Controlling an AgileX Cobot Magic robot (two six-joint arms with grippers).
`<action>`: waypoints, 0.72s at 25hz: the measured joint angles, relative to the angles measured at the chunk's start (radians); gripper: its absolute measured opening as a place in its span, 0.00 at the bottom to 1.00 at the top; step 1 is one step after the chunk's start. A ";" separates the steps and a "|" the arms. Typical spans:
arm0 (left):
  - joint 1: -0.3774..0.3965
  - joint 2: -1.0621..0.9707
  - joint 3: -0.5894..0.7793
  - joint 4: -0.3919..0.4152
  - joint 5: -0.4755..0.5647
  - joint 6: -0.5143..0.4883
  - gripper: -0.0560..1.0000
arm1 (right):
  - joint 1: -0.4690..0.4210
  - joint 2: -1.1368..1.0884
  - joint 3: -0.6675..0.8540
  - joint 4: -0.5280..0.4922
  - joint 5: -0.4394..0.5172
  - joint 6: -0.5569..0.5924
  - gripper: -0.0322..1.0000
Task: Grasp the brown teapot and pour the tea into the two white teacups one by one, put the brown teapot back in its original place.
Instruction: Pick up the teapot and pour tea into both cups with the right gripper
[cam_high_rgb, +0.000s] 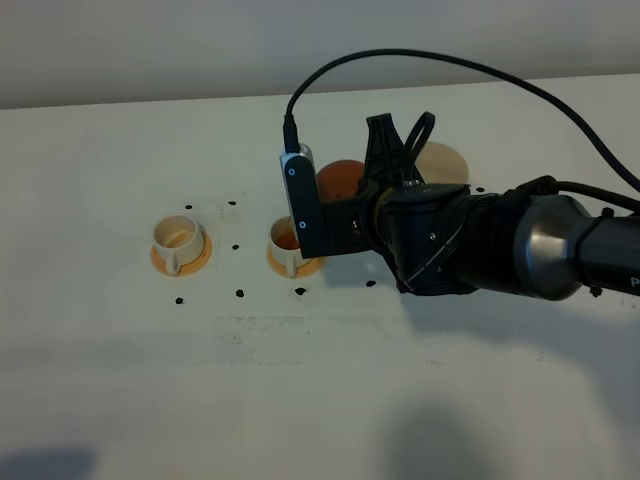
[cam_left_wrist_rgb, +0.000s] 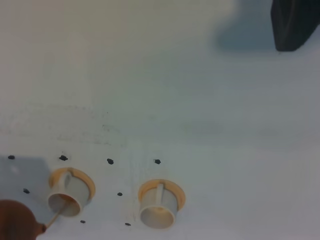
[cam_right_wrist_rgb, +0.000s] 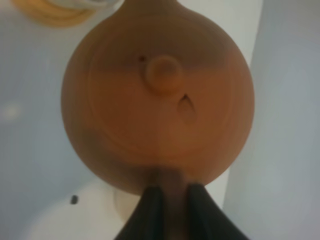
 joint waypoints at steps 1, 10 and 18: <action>0.000 0.000 0.000 0.000 0.000 0.000 0.36 | 0.000 0.000 -0.003 -0.005 0.002 0.000 0.12; 0.000 0.000 0.000 0.000 0.000 0.000 0.36 | 0.000 0.000 -0.005 -0.009 0.007 -0.024 0.12; 0.000 0.000 0.000 0.000 0.000 0.000 0.36 | 0.000 0.000 -0.005 -0.025 0.013 -0.056 0.12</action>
